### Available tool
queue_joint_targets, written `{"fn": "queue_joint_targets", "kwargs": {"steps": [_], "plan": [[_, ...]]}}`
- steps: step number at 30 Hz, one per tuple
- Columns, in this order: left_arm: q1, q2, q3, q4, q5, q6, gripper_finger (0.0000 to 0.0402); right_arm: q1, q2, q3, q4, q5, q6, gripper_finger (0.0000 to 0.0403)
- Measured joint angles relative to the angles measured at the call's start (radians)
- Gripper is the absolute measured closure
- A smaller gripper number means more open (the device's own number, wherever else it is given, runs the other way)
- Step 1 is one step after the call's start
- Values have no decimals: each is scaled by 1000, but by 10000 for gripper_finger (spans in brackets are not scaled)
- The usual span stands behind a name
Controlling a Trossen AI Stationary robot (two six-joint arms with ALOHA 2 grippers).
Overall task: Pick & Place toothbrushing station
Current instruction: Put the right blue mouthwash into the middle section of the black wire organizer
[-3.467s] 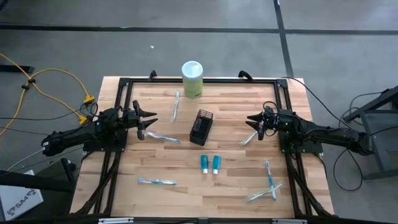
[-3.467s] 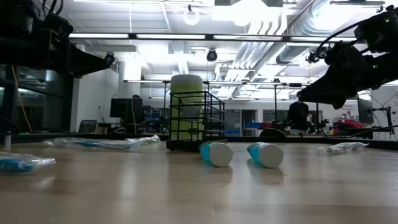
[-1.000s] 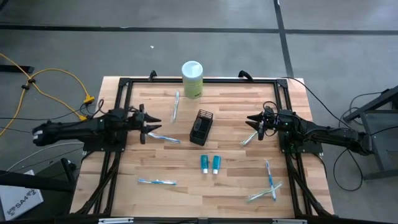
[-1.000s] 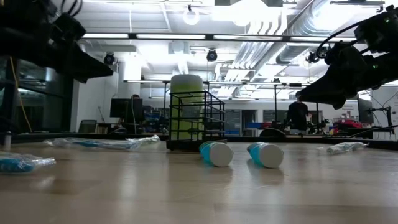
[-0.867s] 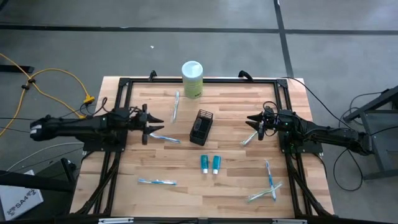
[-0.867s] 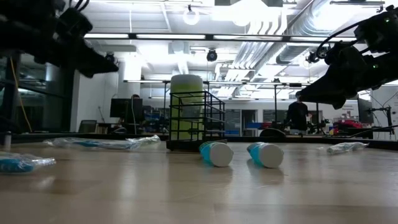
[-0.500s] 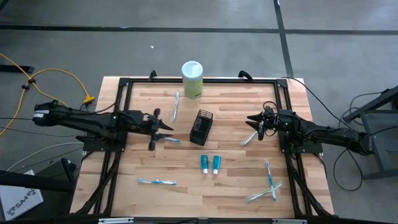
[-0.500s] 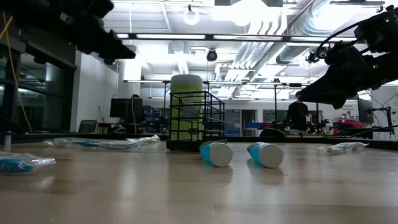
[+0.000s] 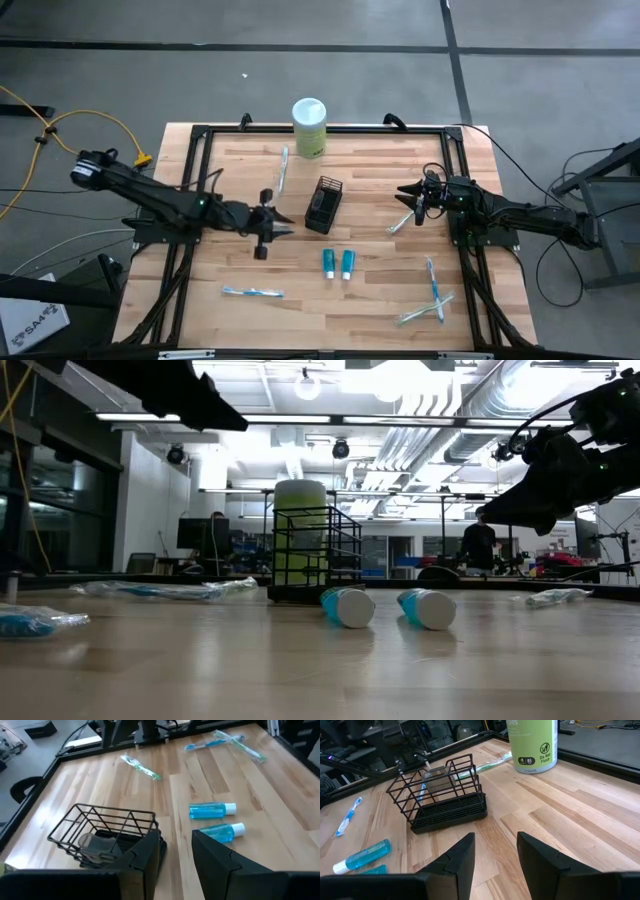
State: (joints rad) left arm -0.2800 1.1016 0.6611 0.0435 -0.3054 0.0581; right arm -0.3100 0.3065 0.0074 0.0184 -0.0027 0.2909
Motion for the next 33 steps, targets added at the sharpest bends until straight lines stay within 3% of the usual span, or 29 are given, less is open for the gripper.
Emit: {"fn": "queue_joint_targets", "kwargs": {"steps": [16,26,33], "plan": [[6,200,190,-188,19,42,291,0,0,0,0,0,0,264],[49,363,285,-231,191,152,291,0,0,0,0,0,0,264],[46,404,335,-294,367,200,291,0,0,0,0,0,0,264]]}}
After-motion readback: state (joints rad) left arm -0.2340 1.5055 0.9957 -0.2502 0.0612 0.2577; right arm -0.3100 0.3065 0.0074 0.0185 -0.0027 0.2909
